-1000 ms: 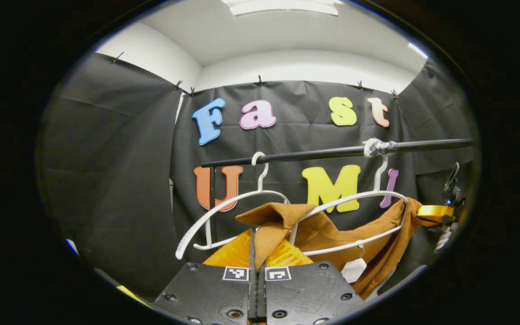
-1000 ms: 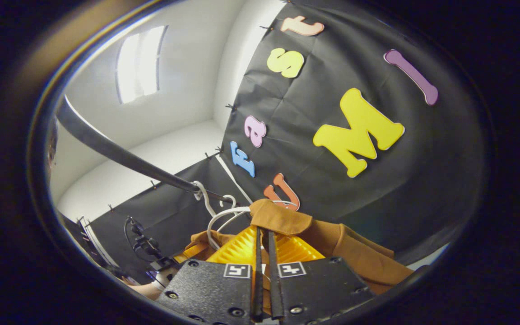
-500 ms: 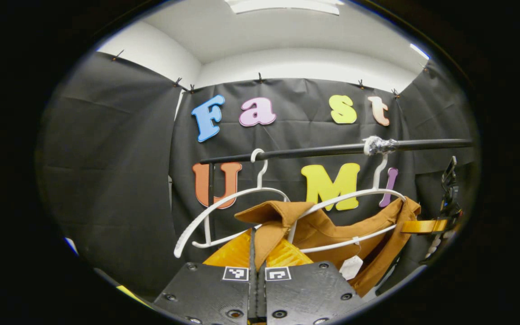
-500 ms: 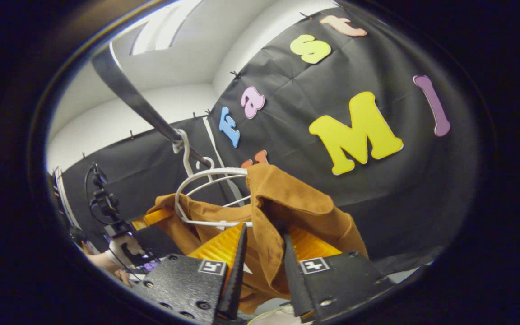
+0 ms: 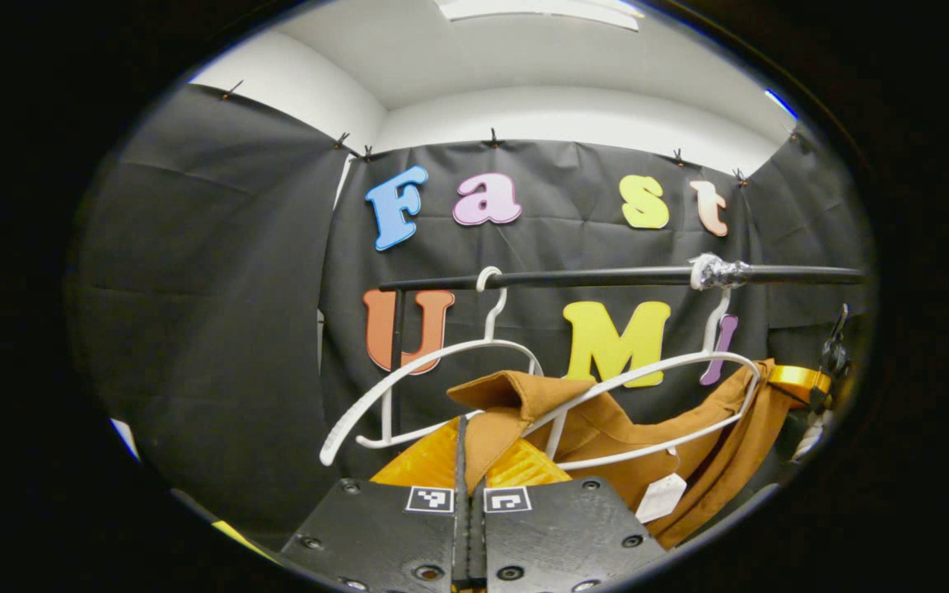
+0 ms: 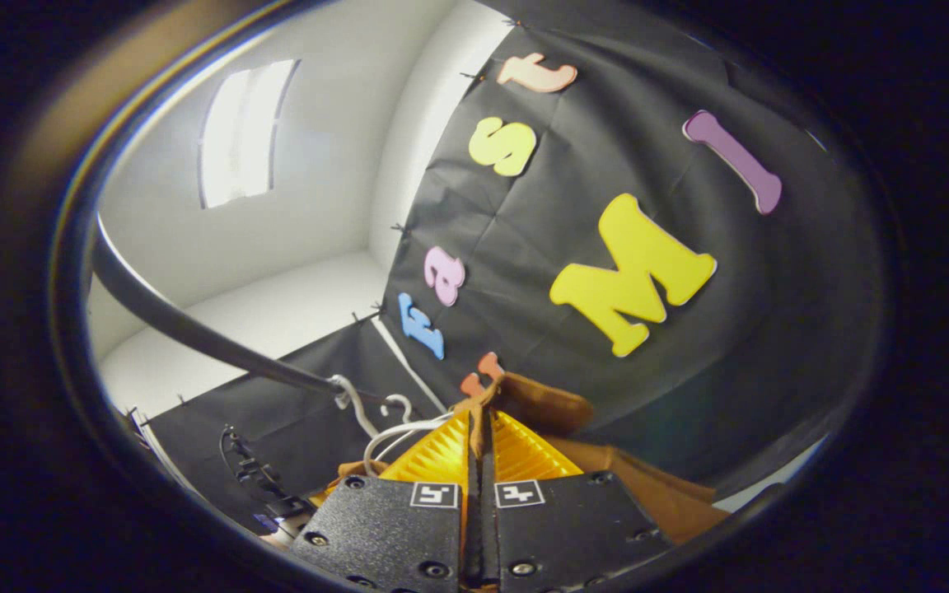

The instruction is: Grasp the clothes on the hanger with both hands and then place them into the laundry hamper below.

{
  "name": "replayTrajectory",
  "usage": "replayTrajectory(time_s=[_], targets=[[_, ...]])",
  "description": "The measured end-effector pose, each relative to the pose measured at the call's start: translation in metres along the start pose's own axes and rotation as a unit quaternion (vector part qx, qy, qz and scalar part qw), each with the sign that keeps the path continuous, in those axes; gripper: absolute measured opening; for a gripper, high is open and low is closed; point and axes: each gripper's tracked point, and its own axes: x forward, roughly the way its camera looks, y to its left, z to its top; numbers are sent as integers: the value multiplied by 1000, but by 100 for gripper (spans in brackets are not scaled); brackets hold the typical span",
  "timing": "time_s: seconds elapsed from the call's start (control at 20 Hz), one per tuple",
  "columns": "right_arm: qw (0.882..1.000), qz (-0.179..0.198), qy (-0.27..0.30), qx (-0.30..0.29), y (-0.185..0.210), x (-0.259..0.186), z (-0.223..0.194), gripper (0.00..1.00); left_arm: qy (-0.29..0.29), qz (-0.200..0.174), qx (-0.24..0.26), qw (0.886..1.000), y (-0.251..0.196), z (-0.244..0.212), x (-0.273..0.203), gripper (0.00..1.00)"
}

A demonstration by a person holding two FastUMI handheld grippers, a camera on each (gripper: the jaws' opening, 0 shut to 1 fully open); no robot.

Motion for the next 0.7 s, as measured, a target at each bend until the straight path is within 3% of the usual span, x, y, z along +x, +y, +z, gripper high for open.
replayTrajectory(time_s=[0.1,0.2,0.3,0.35,0.45,0.55,0.6,0.7], targets=[[997,-59,-1,-48,-25,2,5,3,11,2,7,1000,2,-4,6,0],[991,-95,12,-95,-37,0,3,3,18,3,9,1000,4,-8,8,5],[984,-120,21,-127,-46,-4,1,3,26,7,0,1000,8,-14,9,0],[983,-131,13,-132,-46,-2,6,3,30,10,-11,999,10,-17,9,5],[969,-171,20,-177,-64,-7,7,3,52,8,-29,998,10,-32,7,5],[963,-180,40,-196,-71,-6,-4,3,66,11,-24,997,13,-48,3,5],[963,-180,44,-194,-71,-4,-8,4,68,11,-26,997,14,-55,2,0],[958,-200,50,-198,-84,-5,-14,3,76,12,-39,996,11,-63,0,5]])
